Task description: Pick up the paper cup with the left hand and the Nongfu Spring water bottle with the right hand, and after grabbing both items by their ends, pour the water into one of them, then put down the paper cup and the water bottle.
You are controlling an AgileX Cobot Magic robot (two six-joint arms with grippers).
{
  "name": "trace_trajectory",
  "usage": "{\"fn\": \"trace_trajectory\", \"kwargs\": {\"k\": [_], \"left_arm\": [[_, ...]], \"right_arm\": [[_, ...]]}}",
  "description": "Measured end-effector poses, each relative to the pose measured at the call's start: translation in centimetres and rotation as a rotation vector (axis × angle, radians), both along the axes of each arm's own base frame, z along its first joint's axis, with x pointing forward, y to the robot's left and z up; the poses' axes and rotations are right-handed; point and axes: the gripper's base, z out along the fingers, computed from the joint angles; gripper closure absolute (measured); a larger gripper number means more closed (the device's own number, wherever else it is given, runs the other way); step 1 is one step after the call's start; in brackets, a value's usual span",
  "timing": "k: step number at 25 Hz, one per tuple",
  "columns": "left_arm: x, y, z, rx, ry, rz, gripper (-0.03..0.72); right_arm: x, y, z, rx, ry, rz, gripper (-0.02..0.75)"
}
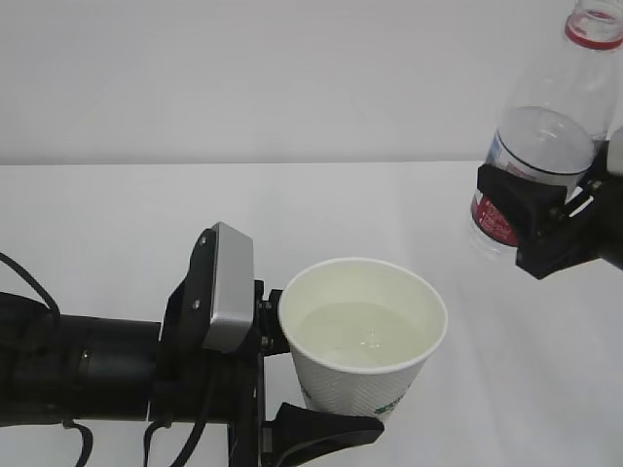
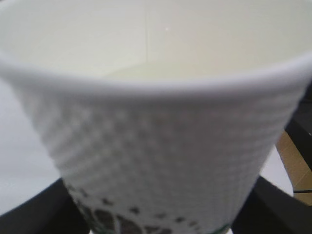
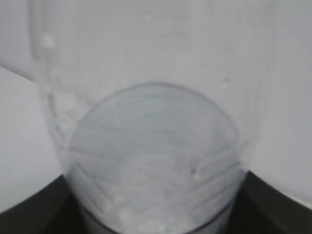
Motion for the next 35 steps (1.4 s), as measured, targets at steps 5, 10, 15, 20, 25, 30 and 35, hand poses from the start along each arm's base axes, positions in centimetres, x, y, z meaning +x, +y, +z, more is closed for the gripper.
{"fn": "trace_trajectory", "kwargs": {"k": [5, 10, 15, 20, 25, 30, 35], "left_arm": [[0.0, 0.0, 0.0, 0.0, 0.0, 0.0, 0.139], [0.0, 0.0, 0.0, 0.0, 0.0, 0.0, 0.139], [0.0, 0.0, 0.0, 0.0, 0.0, 0.0, 0.139], [0.0, 0.0, 0.0, 0.0, 0.0, 0.0, 0.139], [0.0, 0.0, 0.0, 0.0, 0.0, 0.0, 0.139], [0.0, 0.0, 0.0, 0.0, 0.0, 0.0, 0.139], [0.0, 0.0, 0.0, 0.0, 0.0, 0.0, 0.139]], "right_arm": [[-0.4, -0.7, -0.9, 0.012, 0.031, -0.07, 0.225], [-0.7, -1.3, -1.4, 0.024, 0.051, -0.132, 0.225], [-0.5, -1.8, -1.3, 0.047, 0.053, -0.196, 0.225], [-0.4, -2.2, -1.3, 0.034, 0.046, -0.242, 0.226], [-0.4, -2.5, -1.3, 0.043, 0.048, -0.267, 0.225], [0.0, -2.4, -2.2, 0.035, 0.074, -0.27, 0.226], [0.8, -2.3, -3.8, 0.033, 0.079, -0.272, 0.226]]}}
